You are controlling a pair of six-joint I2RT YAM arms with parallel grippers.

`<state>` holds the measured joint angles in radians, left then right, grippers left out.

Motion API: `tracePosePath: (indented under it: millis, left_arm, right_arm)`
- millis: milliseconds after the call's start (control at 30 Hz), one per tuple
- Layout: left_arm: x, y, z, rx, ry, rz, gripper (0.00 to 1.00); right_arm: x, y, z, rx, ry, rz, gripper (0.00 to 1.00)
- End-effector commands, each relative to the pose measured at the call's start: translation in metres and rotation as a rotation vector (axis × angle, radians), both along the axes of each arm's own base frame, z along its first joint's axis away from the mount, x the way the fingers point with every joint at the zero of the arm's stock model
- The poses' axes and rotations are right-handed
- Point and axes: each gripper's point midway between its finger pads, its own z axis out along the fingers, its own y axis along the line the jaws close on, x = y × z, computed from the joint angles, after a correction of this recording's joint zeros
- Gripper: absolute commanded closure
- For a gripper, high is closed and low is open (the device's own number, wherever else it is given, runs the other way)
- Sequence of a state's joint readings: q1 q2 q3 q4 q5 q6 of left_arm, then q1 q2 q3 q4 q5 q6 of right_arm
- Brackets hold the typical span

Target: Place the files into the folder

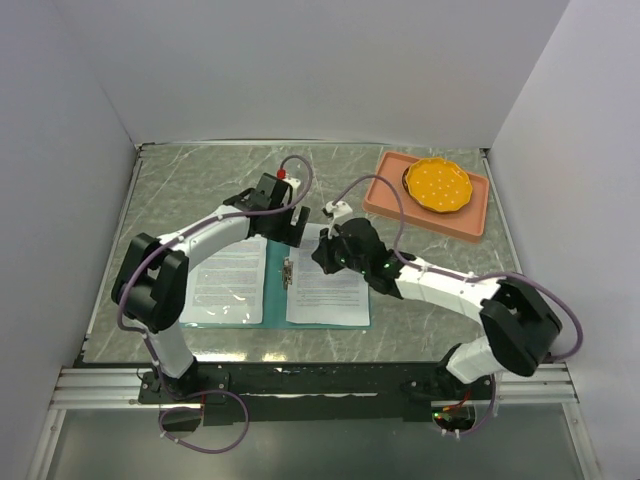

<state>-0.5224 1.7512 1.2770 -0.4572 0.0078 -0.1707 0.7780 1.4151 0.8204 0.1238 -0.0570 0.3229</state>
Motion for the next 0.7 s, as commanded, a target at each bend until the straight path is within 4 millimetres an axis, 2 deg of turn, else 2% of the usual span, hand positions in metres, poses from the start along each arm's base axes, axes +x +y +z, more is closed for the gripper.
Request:
tracePosePath:
  millis: [0,33,67,100,133,400,667]
  left_arm:
    - [0.026,-0.008,0.007,-0.022,-0.103,0.080,0.04]
    - [0.027,-0.009,-0.001,-0.014,-0.090,0.082,0.04]
    - [0.030,-0.012,0.000,-0.020,-0.093,0.077,0.04]
    - [0.031,-0.013,-0.002,-0.018,-0.087,0.074,0.04]
    - [0.032,-0.014,-0.008,-0.013,-0.076,0.076,0.04]
    - [0.039,-0.021,-0.018,-0.018,-0.065,0.058,0.04]
    - [0.035,-0.021,-0.037,-0.012,-0.026,0.060,0.04]
  right_arm:
    - [0.025,0.016,0.018,0.054,-0.186,-0.022,1.00]
    - [0.026,0.019,0.020,0.069,-0.210,-0.023,1.00]
    - [0.029,0.018,0.021,0.076,-0.230,-0.038,1.00]
    - [0.027,0.021,0.014,0.067,-0.240,-0.028,1.00]
    - [0.031,0.024,0.020,0.089,-0.275,-0.035,1.00]
    - [0.038,0.045,0.013,0.129,-0.311,-0.026,1.00]
    - [0.032,0.067,0.003,0.154,-0.300,0.023,1.00]
